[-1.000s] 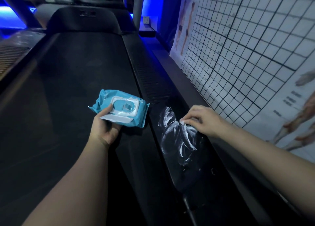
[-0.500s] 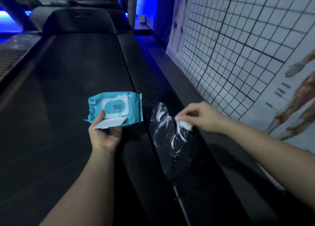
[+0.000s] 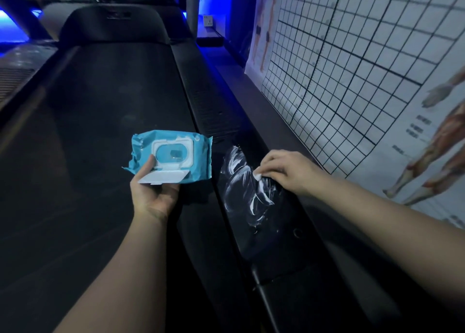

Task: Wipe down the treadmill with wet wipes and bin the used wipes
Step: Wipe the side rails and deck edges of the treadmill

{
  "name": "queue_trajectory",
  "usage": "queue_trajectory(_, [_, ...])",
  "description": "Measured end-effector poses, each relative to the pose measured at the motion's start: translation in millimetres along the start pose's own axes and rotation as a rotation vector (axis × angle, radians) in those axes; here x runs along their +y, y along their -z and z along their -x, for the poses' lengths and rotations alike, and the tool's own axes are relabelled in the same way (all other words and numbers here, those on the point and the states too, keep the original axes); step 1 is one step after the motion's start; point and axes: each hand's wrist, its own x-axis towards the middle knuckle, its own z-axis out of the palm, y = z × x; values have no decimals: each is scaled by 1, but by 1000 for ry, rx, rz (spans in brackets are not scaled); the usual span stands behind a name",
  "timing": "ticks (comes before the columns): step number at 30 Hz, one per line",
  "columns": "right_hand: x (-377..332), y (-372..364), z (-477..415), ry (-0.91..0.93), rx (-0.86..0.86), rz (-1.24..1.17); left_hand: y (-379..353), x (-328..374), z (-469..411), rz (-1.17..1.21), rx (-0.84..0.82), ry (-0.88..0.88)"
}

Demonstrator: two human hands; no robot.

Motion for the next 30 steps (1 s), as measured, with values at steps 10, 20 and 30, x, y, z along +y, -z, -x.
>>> queue_trajectory(10, [-31, 13, 22, -12, -227, -68, -4, -3, 7, -9, 22, -6])
queue_trajectory(20, [-23, 22, -5, -229, 129, -308, 2, -4, -5, -95, 5, 24])
queue_trajectory(30, [-5, -1, 6, 55, 33, 7, -1, -4, -7, -141, 19, 48])
